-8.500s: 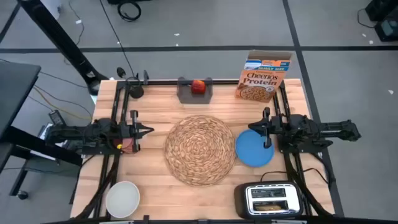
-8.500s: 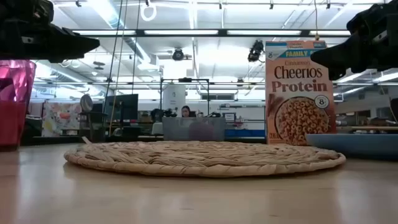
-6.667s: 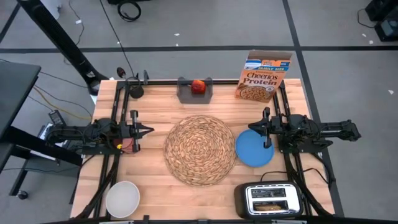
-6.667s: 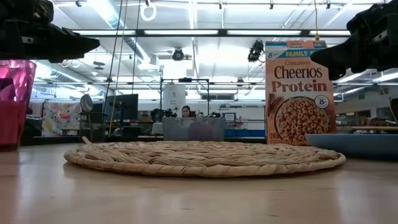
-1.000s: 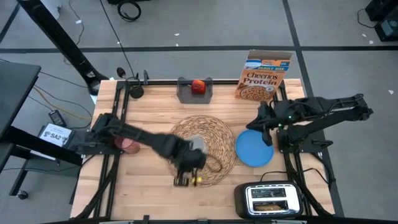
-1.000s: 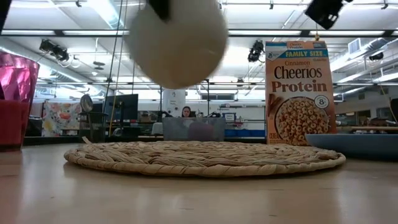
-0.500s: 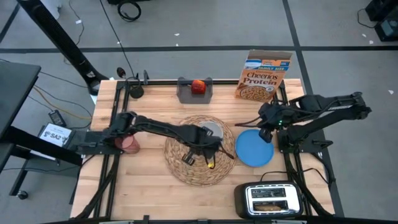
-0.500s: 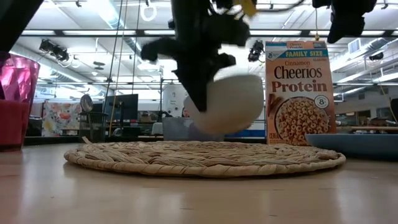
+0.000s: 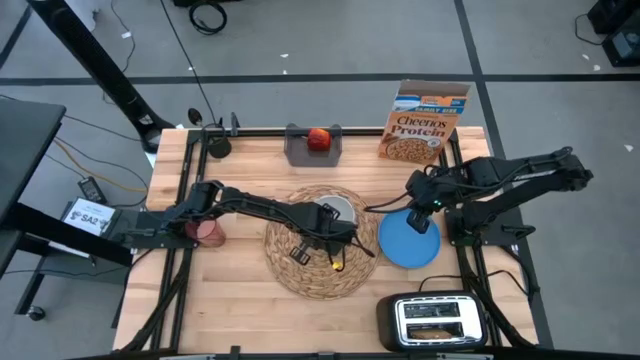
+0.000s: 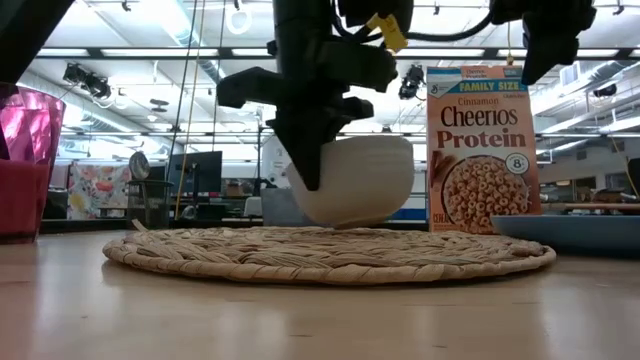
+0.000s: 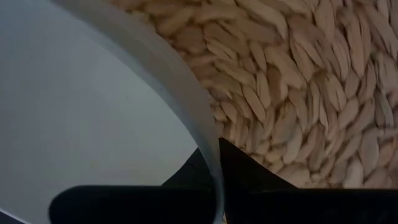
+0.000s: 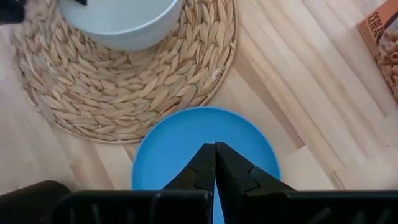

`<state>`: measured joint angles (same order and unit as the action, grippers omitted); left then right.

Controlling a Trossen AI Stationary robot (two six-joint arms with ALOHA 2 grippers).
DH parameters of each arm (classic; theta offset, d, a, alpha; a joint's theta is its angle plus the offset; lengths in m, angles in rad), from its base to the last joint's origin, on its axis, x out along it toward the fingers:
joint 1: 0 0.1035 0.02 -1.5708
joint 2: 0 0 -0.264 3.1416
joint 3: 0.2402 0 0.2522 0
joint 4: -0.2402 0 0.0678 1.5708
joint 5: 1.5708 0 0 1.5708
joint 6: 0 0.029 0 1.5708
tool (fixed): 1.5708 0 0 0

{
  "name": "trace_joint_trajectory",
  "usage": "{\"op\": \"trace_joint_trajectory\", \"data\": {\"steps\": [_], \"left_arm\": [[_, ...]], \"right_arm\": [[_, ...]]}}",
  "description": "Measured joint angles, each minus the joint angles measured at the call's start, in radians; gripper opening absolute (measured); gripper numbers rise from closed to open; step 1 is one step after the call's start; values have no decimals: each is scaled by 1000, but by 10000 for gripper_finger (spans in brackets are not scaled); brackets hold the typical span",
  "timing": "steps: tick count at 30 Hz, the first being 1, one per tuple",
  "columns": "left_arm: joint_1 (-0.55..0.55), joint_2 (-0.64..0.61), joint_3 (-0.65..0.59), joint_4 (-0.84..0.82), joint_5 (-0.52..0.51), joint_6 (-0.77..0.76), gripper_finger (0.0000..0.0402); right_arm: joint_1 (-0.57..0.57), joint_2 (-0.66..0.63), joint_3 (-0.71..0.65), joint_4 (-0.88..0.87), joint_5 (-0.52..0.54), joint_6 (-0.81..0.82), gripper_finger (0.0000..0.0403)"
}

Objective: Arrange a breakfast setting
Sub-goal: Put the white bowl on the brown tablemat

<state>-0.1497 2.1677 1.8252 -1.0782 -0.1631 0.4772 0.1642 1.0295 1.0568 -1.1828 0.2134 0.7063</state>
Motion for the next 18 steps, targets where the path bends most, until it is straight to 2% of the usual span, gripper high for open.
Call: {"op": "trace_joint_trajectory", "data": {"steps": [8, 14, 18], "left_arm": [[-3, 0, 0, -20, 34, -21, 57], [-6, 0, 0, -20, 37, -33, 102], [-7, 0, 0, -32, 37, -40, 115]], "right_arm": [[0, 58, 0, 1, -15, 23, 21], [0, 64, 0, 14, -24, 19, 46], [0, 57, -1, 18, -24, 16, 64]]}}
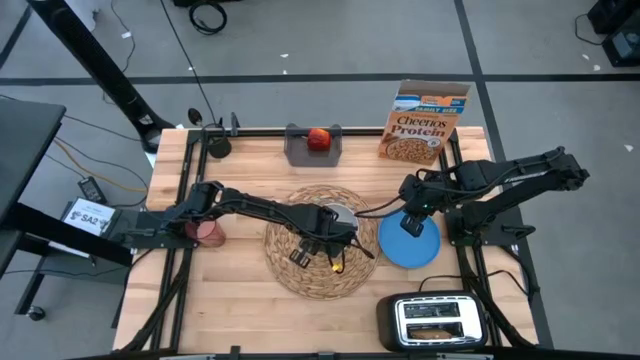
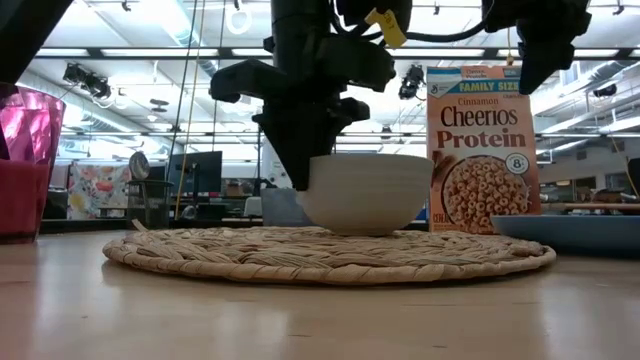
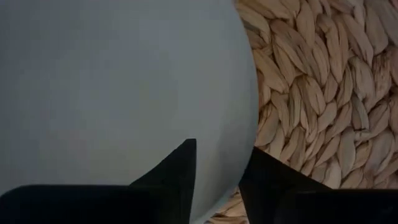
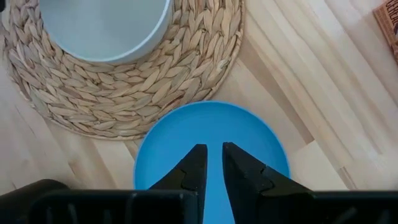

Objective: Arrange a breakfast setting
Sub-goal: Put the white bowl on the brown tablemat, then put the blue plate on the brown table mat to the bottom left of the white bowl

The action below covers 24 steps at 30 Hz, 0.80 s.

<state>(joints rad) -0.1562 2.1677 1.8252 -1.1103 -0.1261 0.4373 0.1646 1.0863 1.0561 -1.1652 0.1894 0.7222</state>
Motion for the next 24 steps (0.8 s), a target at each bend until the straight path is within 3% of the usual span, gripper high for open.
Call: {"op": "trace_joint_trajectory", "data": {"steps": [8, 13, 17, 24], "left_arm": [[-10, 0, 27, -110, 0, -61, 117], [-12, -11, 120, -256, 55, -154, 117], [-16, -78, 161, -279, 115, -244, 117], [-41, -229, 127, -237, 119, -452, 117]], "right_arm": [[14, 0, 0, 14, -3, -8, 71], [29, 22, -11, 52, -3, 147, 71], [47, 74, -54, 125, -46, 244, 71], [84, 185, -83, 221, -47, 373, 71]]}}
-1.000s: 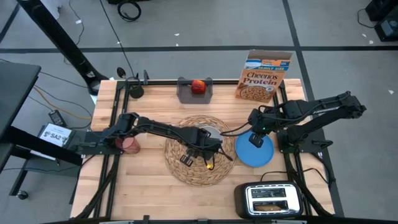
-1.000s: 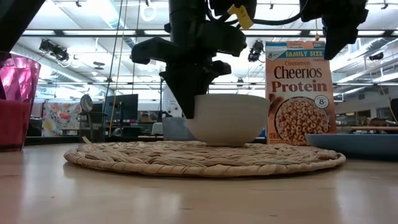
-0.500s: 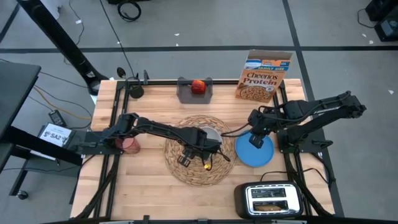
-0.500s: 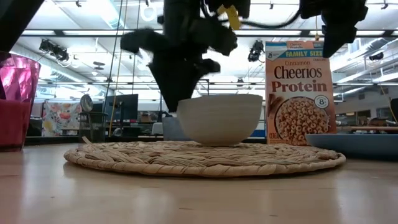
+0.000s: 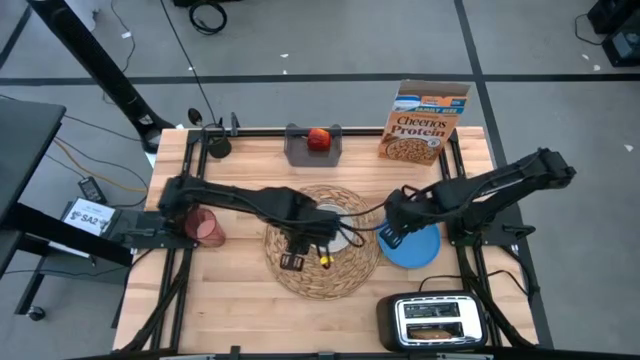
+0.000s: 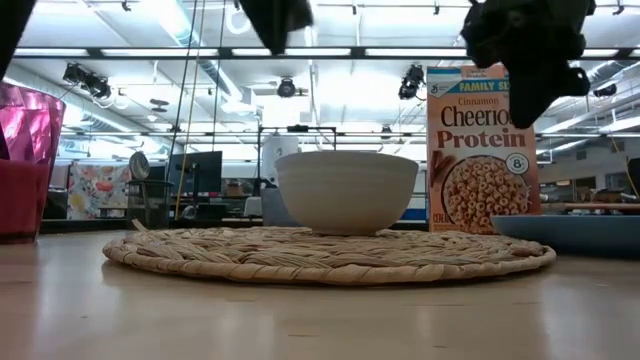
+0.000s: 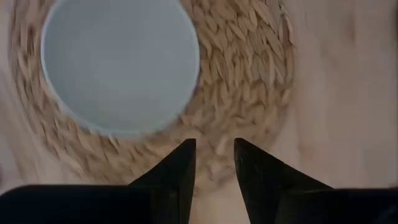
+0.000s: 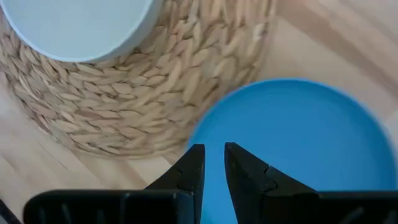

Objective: Arrange a breakfast setting
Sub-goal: Put the blue plate on the brown table mat to the bottom left of the white bowl

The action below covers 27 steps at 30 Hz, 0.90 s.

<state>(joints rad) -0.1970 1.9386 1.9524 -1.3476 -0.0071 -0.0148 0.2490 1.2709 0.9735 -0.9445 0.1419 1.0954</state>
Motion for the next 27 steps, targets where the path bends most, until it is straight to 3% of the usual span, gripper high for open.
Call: {"op": "trace_joint_trajectory", "data": {"steps": [3, 9, 12, 20, 27], "left_arm": [[-25, -83, -106, 33, -5, -97, 117], [-96, -291, -456, 315, -11, -303, 117], [-124, -364, -560, 392, -41, -387, 117], [-198, -490, -619, 400, -183, -445, 117], [-218, -563, -619, 395, -262, -446, 117]], "right_arm": [[20, 70, -1, 58, -7, 13, 71], [50, 220, -2, 120, -30, 78, 71], [58, 277, -2, 120, -41, 117, 71], [61, 349, -2, 183, -150, 135, 101], [66, 357, -1, 173, -132, 122, 141]]}}
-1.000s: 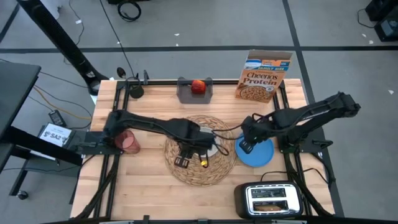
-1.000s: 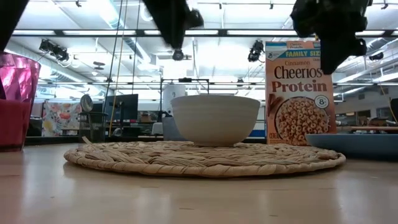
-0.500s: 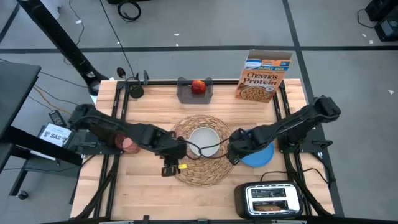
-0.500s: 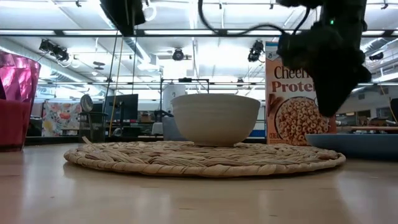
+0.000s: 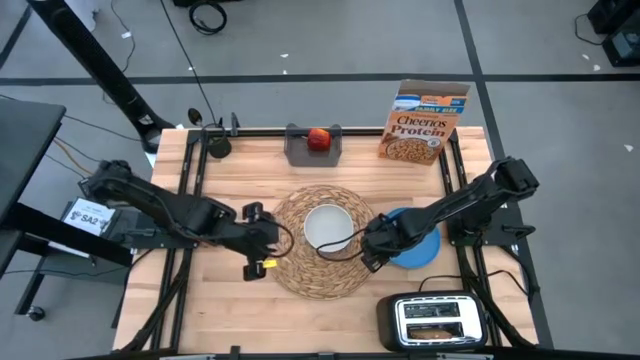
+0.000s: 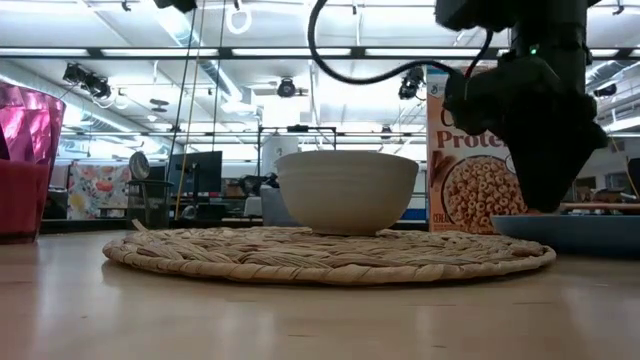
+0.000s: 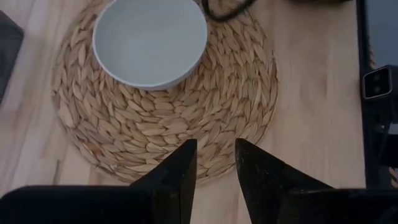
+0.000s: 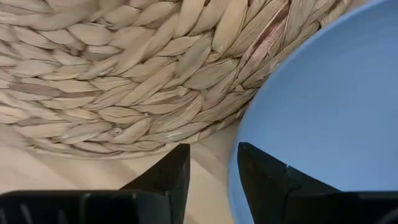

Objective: Arrange a breakfast setting
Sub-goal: Put the blue plate on the brown table mat to the bottom left of the white bowl

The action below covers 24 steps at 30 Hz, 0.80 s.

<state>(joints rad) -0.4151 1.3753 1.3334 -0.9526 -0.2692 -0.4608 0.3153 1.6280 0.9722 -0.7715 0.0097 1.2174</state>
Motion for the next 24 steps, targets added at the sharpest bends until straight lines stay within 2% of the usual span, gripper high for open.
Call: {"op": "trace_joint_trajectory", "data": {"steps": [4, 9, 12, 16, 18, 24], "left_arm": [[-11, -19, 0, 0, -2, 0, 117], [-33, -22, 0, -8, -7, 1, 117], [-38, -22, 0, -7, -18, 1, 117], [-37, -22, 0, -4, -31, 1, 117], [-37, -22, 0, -4, -31, 0, 117], [-37, -22, 2, -4, -30, 0, 117]], "right_arm": [[0, 58, 0, 1, -12, -53, 138], [0, 85, 0, -30, -32, -44, 122], [2, 85, 0, -31, -33, -48, 96], [2, 73, 2, -61, -32, -60, 41], [2, 58, 13, -99, -19, -72, 16], [1, -39, 144, -335, 100, -151, 11]]}}
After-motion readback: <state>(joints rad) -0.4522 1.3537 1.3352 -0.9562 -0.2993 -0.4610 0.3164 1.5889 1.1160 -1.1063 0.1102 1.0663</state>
